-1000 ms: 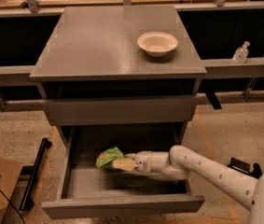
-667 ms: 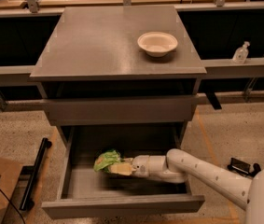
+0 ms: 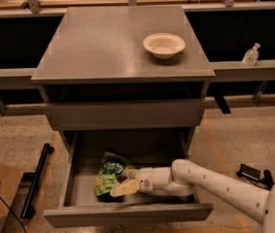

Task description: Place green rice chip bag into middle drawer

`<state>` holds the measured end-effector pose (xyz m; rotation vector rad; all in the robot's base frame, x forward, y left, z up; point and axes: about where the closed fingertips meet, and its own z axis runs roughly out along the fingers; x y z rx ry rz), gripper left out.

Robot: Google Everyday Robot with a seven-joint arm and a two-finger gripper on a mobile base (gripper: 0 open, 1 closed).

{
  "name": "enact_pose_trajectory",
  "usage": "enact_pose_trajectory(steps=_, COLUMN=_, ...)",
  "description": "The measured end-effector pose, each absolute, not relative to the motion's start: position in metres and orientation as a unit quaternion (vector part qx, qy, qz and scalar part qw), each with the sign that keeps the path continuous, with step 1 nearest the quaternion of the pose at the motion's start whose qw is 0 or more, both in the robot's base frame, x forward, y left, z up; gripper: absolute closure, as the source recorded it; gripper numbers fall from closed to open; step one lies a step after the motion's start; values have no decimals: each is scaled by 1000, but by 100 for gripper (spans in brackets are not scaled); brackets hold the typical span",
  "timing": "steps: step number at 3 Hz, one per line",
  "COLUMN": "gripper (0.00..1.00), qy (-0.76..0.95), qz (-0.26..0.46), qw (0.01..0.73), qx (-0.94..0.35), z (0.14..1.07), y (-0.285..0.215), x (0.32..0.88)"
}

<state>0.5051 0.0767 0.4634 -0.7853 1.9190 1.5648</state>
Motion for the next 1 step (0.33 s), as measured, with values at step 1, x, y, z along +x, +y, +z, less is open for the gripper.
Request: enact_pose_trajectory(steps=1, gripper=0, qy=712, qz=581, qw=268, qx=-291, z=463, y=77, x=504)
